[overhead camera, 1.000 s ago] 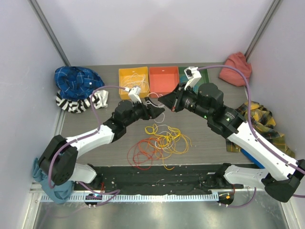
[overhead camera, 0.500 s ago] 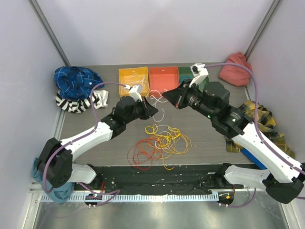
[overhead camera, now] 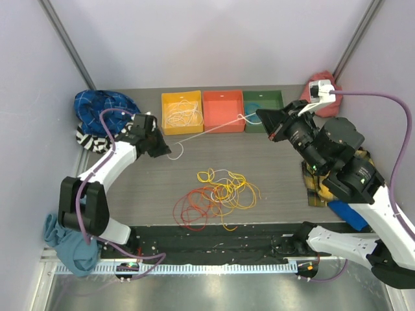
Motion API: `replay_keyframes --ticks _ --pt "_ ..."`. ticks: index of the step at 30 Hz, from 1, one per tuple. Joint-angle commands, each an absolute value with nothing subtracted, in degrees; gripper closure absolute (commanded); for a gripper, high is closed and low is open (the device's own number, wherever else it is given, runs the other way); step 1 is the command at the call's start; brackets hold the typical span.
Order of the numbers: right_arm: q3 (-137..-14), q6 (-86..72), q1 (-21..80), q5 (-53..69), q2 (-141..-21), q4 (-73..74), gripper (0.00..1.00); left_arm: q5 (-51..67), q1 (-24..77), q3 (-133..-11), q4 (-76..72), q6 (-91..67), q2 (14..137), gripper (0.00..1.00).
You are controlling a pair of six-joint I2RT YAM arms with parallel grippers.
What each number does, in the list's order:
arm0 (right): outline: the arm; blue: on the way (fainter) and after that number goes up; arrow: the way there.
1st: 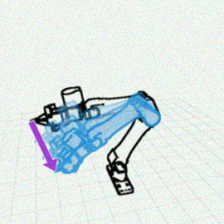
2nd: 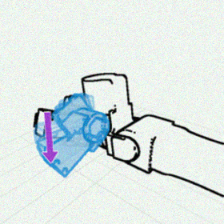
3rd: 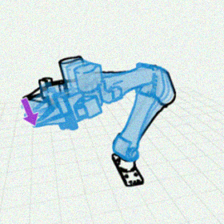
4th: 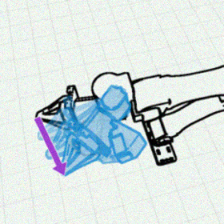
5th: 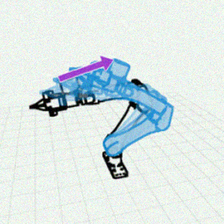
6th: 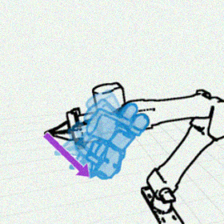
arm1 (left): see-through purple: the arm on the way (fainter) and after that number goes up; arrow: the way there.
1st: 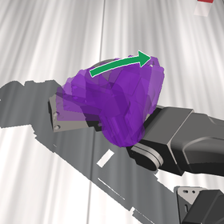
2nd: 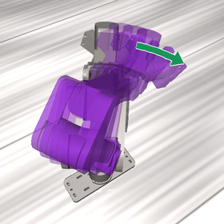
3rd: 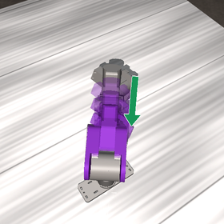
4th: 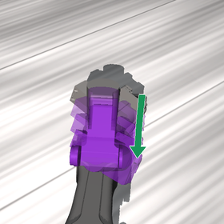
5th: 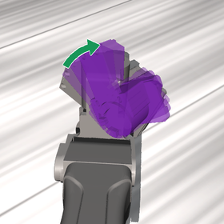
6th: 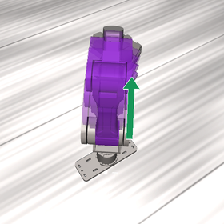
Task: Untangle the cables
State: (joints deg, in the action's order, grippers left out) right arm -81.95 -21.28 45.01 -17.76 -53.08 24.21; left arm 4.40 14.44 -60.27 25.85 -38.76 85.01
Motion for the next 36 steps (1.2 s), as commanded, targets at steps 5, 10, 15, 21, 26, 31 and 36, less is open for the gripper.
replay_keyframes --ticks 5,10,15,21,26,31,36 --pt "-85.0 -14.8 44.4 -32.3 -44.0 14.2 0.99 7.5 1.2 -57.2 32.1 -42.7 84.2 1.00" --pt "-82.5 -16.2 44.3 -30.5 -43.9 14.7 0.99 11.0 -1.4 -57.0 29.5 -43.9 81.6 1.00" --pt "-79.5 -19.2 44.4 -26.6 -46.6 14.3 0.99 15.2 -1.2 -55.6 23.6 -46.6 75.9 1.00" --pt "-78.1 -21.6 44.4 -20.1 -53.9 12.5 0.99 23.7 3.5 -57.5 11.4 -48.7 69.5 1.00" --pt "-77.8 -23.7 44.4 -16.5 -59.4 9.9 0.99 21.4 11.6 -60.0 6.6 -48.7 67.8 1.00" --pt "-79.9 -23.8 44.3 -14.4 -67.6 7.3 0.99 19.9 11.8 -63.7 4.2 -51.1 71.9 1.00" --pt "-82.4 -24.4 44.3 -11.7 -74.4 6.3 0.99 25.4 13.7 -65.7 0.2 -52.9 75.5 1.00"
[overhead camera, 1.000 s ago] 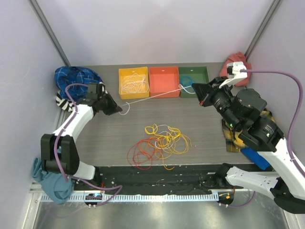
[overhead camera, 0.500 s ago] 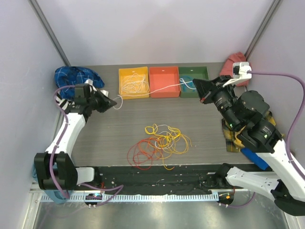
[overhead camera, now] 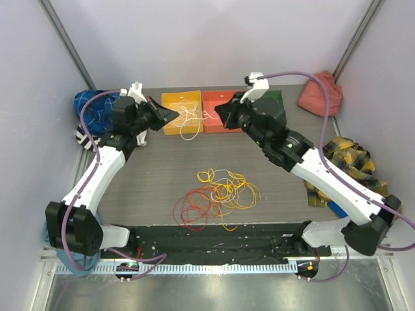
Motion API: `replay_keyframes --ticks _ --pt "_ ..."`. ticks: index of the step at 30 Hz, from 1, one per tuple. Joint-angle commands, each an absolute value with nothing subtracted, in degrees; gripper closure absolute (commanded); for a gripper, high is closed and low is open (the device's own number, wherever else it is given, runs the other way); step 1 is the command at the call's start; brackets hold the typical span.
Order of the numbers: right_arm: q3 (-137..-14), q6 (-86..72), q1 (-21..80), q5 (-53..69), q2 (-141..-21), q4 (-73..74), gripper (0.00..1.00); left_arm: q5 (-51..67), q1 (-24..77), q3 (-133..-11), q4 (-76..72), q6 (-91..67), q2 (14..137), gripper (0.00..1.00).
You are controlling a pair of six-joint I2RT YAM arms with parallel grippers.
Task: Untangle the cables
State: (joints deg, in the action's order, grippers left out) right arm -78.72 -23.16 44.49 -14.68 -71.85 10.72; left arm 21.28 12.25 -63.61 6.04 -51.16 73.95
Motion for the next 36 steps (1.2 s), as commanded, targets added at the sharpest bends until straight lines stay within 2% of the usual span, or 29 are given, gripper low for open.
replay_keyframes --ticks 1,7,12,13,16,19,22,29,32,34,35,36 --pt "-82.4 -24.5 44.4 -11.3 -75.7 5.7 0.99 25.8 14.6 -65.5 -1.1 -52.4 75.1 1.00" --pt "-82.0 -27.0 44.3 -6.2 -79.5 3.1 0.99 33.0 15.8 -59.0 -11.5 -54.6 72.1 0.87" --pt "-81.3 -28.4 44.3 -4.4 -81.5 2.3 0.99 34.8 16.1 -56.7 -13.6 -53.9 70.6 0.78" --pt "-81.4 -28.6 44.4 -4.0 -81.6 2.3 0.99 35.2 16.4 -56.6 -14.1 -53.9 70.6 0.75" --pt "-81.6 -29.3 44.3 -1.9 -82.4 2.3 0.99 36.0 17.4 -56.3 -15.8 -54.2 70.8 0.50" --pt "-81.5 -30.4 44.3 -0.8 -83.0 2.2 0.99 36.5 18.5 -55.9 -17.7 -54.2 71.3 0.40" --pt "-80.9 -31.3 44.4 1.2 -83.0 1.7 0.99 37.1 20.0 -55.6 -19.5 -54.3 71.7 0.36" --pt "-80.5 -33.9 44.2 3.3 -83.0 0.4 0.99 39.4 22.6 -54.3 -23.5 -54.5 74.1 0.38" --pt "-81.1 -35.2 43.8 5.2 -82.9 0.4 0.99 39.6 23.4 -53.4 -25.0 -54.4 74.7 0.44" --pt "-81.2 -35.7 43.8 6.0 -82.8 0.4 0.99 39.6 23.5 -53.0 -25.5 -54.3 75.0 0.58" --pt "-81.2 -35.9 43.7 6.2 -82.6 0.4 0.99 39.5 23.5 -52.8 -25.8 -54.1 75.1 0.69" --pt "-81.1 -36.0 43.8 6.4 -82.4 0.4 0.99 38.6 23.5 -52.6 -25.6 -53.8 75.0 0.86"
